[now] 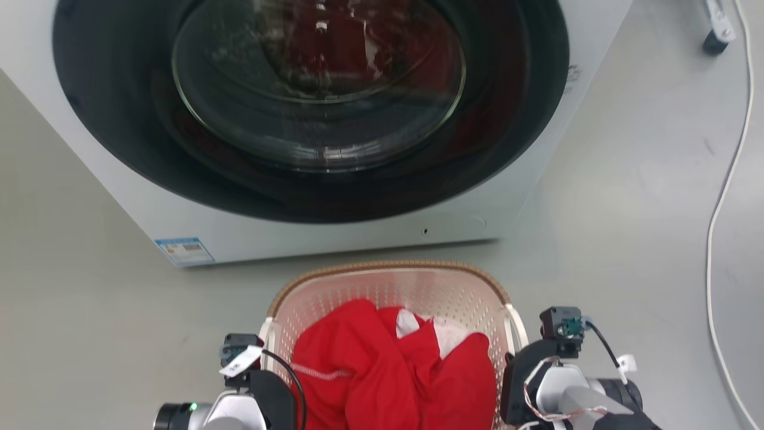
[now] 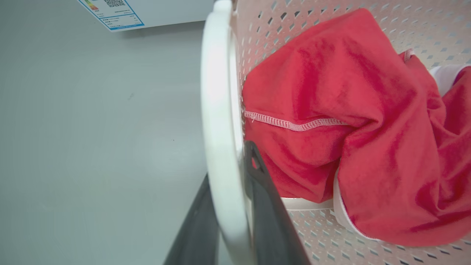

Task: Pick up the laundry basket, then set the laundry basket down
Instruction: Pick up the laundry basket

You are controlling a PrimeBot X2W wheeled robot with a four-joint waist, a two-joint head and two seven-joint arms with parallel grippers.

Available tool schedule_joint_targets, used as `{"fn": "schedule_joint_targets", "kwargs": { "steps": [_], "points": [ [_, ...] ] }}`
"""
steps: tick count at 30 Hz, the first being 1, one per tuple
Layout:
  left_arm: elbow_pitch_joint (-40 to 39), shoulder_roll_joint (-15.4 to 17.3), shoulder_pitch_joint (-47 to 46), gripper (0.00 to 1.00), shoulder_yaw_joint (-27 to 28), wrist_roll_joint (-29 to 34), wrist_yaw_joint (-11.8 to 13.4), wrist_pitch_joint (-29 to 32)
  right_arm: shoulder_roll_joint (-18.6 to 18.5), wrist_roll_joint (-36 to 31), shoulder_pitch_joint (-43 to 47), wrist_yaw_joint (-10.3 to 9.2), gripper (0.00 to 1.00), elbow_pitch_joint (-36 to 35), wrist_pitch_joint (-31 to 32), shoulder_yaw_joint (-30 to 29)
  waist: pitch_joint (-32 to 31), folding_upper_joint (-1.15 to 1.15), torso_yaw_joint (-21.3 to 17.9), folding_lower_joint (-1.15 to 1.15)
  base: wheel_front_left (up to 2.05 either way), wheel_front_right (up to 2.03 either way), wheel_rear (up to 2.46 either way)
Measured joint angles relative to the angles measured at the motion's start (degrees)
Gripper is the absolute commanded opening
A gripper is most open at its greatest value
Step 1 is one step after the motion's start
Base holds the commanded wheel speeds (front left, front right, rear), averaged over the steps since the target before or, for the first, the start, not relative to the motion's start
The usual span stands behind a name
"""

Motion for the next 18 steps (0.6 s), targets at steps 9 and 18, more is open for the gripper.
{"fn": "schedule_joint_targets", "kwargs": {
  "steps": [9,18],
  "points": [
    [-0.49,0.18,3.61,0.00,-3.00,-2.15,0.96,2.46,0.00,2.09,4.02,0.00,0.00,0.38,1.97,2.32,-7.74,0.00,0.13,0.00,0.00,0.00,0.00],
    [-0.92,0.37,9.39,0.00,-6.11,-4.95,1.55,4.38,0.00,3.61,9.65,-0.01,0.00,0.37,3.47,4.82,-15.32,0.00,0.49,0.00,0.00,0.00,0.00]
  ]
}}
